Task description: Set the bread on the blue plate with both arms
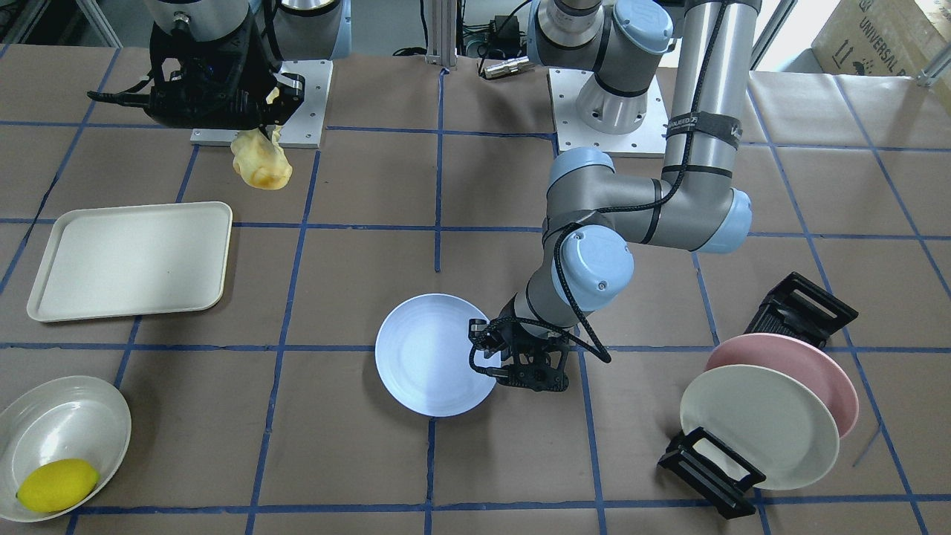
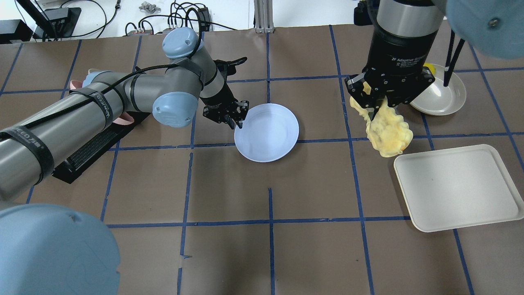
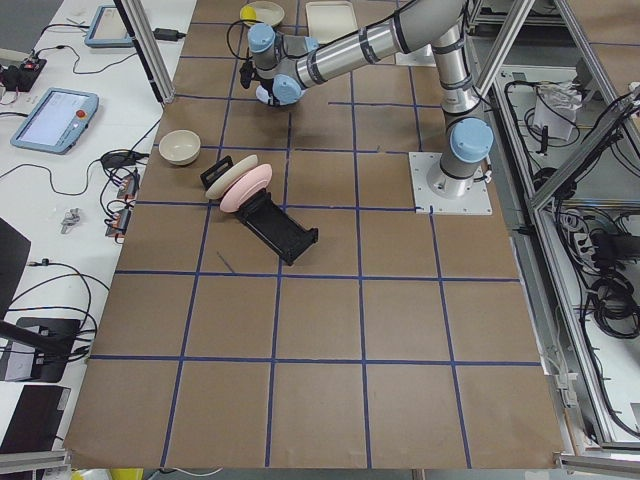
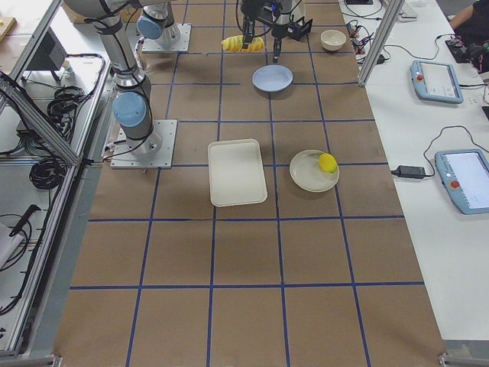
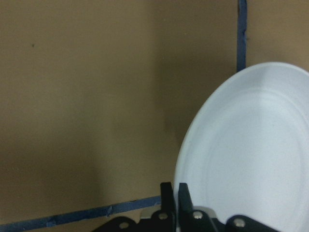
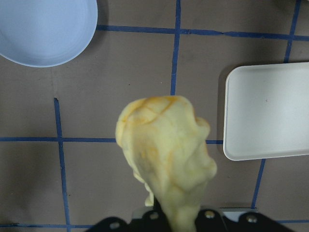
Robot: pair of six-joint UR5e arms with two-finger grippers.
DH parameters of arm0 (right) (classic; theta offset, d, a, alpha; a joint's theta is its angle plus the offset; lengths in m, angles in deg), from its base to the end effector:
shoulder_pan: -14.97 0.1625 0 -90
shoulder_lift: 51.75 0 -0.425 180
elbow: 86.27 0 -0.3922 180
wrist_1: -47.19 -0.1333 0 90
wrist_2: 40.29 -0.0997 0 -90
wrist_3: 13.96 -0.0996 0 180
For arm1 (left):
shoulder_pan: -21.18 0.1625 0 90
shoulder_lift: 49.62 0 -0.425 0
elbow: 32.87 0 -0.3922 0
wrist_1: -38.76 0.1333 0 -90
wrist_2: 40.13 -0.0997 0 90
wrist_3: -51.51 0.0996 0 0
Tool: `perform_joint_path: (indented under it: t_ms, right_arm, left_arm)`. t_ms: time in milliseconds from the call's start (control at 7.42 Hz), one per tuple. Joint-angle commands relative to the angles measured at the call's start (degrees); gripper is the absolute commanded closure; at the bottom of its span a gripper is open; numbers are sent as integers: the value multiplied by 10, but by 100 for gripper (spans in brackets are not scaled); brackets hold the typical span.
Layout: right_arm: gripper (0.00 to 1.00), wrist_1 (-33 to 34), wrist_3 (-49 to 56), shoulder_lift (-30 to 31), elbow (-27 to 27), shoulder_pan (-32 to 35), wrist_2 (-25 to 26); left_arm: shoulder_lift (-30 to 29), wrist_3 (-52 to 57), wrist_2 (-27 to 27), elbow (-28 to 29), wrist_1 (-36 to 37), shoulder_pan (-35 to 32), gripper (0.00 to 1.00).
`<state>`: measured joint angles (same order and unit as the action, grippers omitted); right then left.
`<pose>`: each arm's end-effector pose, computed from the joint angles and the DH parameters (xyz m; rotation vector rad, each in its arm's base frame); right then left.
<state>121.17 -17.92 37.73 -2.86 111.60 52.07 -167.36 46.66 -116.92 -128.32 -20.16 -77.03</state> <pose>0.1832 -0.4568 0.5137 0.0771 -3.0727 -0.2606 -0.2433 -0.5934 0.2234 -0.0793 -2.9142 -0.0917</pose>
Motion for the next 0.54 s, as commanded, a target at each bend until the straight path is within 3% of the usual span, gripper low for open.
perform_joint_path:
  t_ms: [0, 135, 404]
  right_arm:
    - [79, 4, 4, 7, 27, 1, -2]
    - [80, 14, 8, -2, 34, 20, -4]
    - [79, 121, -20, -86, 26, 94, -10]
  left_arm:
    - [31, 0, -26, 6, -26, 13, 0]
    - [65, 6, -47, 6, -63, 49, 0]
    - [149, 15, -58, 11, -163, 117, 0]
